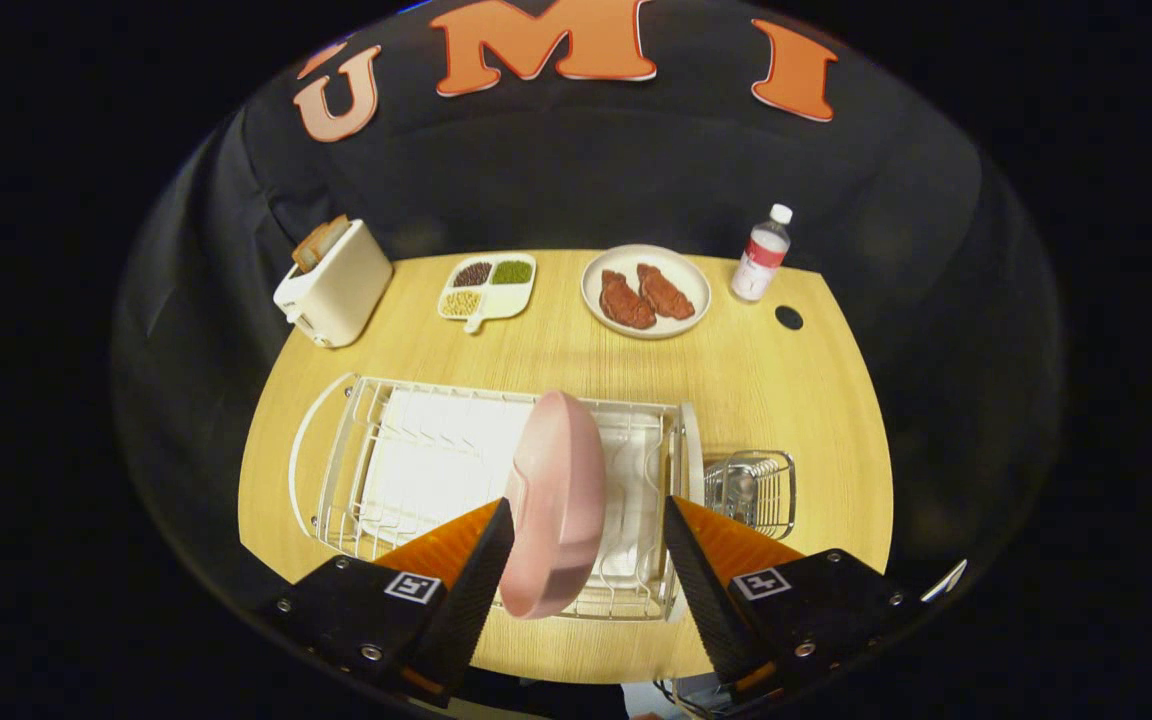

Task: Take the plate from the dish rack, then take the spoon from the basket and place it into the plate.

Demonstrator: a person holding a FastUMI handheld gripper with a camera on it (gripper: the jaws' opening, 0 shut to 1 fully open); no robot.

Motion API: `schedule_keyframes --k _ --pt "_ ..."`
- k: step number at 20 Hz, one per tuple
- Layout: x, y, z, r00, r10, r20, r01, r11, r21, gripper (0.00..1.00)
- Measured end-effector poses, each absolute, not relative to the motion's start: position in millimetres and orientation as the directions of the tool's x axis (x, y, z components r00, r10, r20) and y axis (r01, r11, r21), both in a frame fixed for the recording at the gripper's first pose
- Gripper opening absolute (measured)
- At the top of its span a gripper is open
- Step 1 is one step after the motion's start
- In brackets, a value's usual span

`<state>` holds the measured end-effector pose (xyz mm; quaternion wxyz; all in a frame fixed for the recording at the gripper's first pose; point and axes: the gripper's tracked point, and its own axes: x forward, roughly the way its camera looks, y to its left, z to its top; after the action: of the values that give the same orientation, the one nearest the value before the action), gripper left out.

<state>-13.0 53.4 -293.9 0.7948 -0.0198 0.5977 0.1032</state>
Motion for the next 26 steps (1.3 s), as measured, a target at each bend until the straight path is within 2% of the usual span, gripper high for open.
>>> schedule_keyframes --k 4,9,11,13,15,16,22,26 --pt "-14 63 -312 0.207 0.112 -0.972 -0.207 0.976 0.068 0.78" --pt "-24 74 -336 0.077 0.1 -0.992 -0.232 0.969 0.08 0.73" --pt "-24 70 -343 0.05 0.07 -0.996 -0.227 0.972 0.057 0.67" --pt "-29 71 -349 -0.005 0.059 -0.998 -0.214 0.975 0.059 0.59" --pt "-35 72 -353 -0.068 0.054 -0.996 -0.202 0.977 0.067 0.47" --pt "-34 70 -354 -0.077 0.037 -0.996 -0.197 0.979 0.052 0.38" --pt "-20 71 -341 -0.02 0.051 -0.999 -0.147 0.988 0.053 0.31" --pt "-3 55 -329 0.069 -0.021 -0.997 -0.148 0.988 -0.031 0.28"
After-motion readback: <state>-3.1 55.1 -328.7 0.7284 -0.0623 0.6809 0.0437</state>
